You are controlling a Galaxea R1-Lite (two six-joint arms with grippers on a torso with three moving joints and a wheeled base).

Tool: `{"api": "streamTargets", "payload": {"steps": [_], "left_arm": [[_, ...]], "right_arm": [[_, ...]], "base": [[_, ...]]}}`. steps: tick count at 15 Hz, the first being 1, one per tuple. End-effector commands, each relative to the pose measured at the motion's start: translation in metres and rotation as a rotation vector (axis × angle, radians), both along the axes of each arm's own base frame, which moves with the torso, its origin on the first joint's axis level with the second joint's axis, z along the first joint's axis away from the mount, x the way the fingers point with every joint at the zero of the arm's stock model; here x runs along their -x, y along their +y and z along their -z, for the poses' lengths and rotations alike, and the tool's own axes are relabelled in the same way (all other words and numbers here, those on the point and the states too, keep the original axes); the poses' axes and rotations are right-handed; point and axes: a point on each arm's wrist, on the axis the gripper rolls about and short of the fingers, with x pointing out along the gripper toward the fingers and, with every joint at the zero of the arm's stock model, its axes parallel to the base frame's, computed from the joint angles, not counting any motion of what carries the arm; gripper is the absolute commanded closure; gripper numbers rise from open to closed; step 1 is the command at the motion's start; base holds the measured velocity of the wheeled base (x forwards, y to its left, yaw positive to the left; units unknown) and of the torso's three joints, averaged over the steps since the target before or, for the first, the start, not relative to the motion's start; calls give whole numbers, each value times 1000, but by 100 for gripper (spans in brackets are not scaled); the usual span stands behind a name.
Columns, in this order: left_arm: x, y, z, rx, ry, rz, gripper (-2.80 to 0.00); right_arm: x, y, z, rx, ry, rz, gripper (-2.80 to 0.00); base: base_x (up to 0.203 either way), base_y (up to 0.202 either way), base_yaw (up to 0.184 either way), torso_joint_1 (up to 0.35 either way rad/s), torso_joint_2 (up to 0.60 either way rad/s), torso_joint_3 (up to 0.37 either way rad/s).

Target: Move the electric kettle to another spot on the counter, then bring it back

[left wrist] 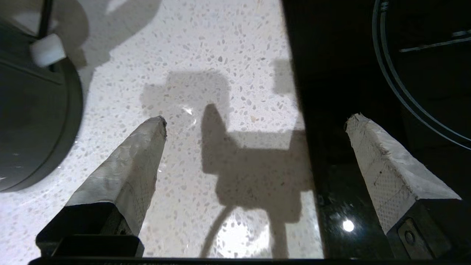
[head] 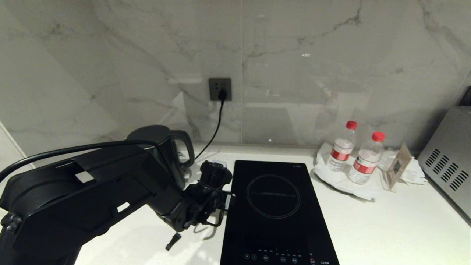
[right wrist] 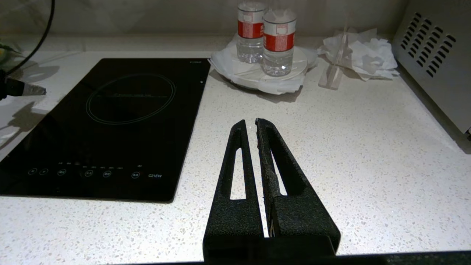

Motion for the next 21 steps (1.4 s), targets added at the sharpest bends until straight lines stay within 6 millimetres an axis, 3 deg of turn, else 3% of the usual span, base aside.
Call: {"api": "streamTargets", "payload": {"steps": [1, 5, 7, 9, 13, 21], "left_arm": [[0, -1, -4, 7, -11, -2, -280], [2, 2, -4, 14, -33, -18, -280], [-2, -1, -7, 69, -158, -4, -280], [-9, -5, 1, 15, -269, 53, -280], [-19, -8, 3, -1, -281, 26, -280], [-50, 27, 3, -15, -252, -136, -280]], "right_arm": [[0, 0, 0, 0, 1, 0, 0], [0, 0, 0, 0, 1, 0, 0], [0, 0, 0, 0, 1, 0, 0], [0, 0, 0, 0, 1, 1, 0], [0, 0, 0, 0, 1, 0, 0], [0, 0, 0, 0, 2, 0, 0]], "base": [[0, 0, 0, 5, 0, -200], [0, 0, 0, 2, 0, -193], [0, 0, 0, 8, 3, -82], [0, 0, 0, 3, 1, -16], [0, 0, 0, 0, 0, 0], [0, 0, 0, 0, 0, 0]]}}
